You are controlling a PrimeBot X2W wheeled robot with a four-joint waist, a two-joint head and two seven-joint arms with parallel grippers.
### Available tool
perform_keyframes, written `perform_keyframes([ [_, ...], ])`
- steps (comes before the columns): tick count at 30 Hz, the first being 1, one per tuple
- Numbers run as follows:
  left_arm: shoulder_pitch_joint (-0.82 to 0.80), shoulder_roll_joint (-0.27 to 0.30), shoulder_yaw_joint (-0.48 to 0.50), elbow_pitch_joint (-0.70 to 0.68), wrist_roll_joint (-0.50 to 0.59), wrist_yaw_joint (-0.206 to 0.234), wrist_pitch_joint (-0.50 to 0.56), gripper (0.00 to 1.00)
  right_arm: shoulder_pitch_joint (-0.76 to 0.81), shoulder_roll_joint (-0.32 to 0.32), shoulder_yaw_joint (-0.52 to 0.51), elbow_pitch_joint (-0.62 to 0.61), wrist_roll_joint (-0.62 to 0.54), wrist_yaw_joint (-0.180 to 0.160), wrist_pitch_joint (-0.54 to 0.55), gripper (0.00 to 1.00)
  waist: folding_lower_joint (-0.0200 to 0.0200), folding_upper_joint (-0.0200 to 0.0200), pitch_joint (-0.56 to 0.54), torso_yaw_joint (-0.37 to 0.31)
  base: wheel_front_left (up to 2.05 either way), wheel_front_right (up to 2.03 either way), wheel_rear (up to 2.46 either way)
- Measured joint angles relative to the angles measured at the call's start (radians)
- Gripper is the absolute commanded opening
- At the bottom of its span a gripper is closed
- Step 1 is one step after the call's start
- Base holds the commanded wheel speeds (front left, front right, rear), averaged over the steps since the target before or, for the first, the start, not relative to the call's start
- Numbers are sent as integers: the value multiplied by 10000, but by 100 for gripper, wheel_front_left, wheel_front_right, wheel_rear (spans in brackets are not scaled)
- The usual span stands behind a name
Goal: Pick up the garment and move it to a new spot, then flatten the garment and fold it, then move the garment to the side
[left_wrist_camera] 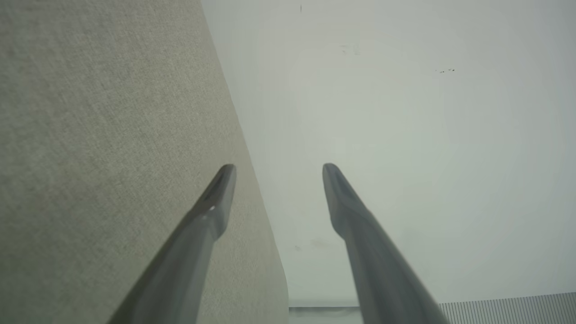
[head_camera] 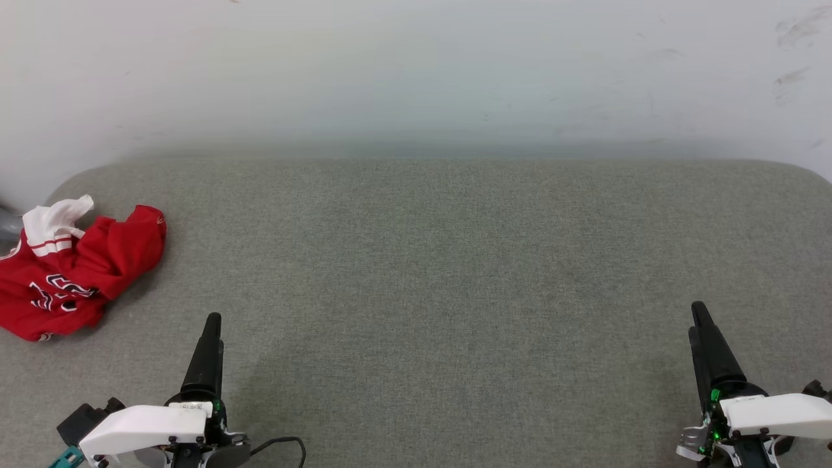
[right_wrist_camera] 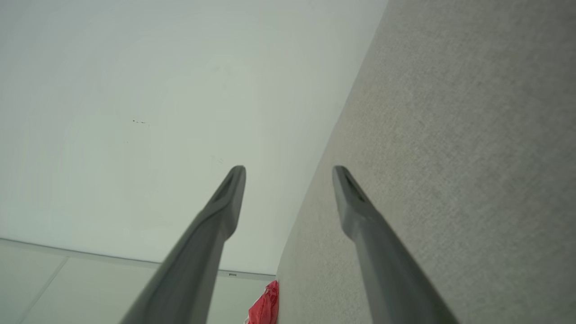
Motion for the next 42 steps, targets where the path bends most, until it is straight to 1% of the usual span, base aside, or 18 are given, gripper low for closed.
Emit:
perform_keyframes([
  [6,0,2,25,-370,1195,196,-265,100,46,0,-8,-449,-1275,-2,-253,100,0,0,17,8,0,0,0],
  [17,18,4,-238,-1032,3519,819,-690,100,123,2,121,-1250,-3760,-2,-665,100,0,0,40,18,0,0,0],
  [28,145,10,-606,-1354,5749,1300,-1057,100,296,0,339,-1659,-6029,-2,-1045,100,0,0,31,25,0,0,0],
  [34,203,12,-798,-1407,6790,1484,-1231,100,317,0,435,-1749,-7049,-2,-1229,100,0,0,20,36,0,0,0],
  [42,323,15,-976,-1461,8032,1590,-1484,100,417,0,506,-1825,-8217,-2,-1484,100,0,0,-3,37,0,0,0],
])
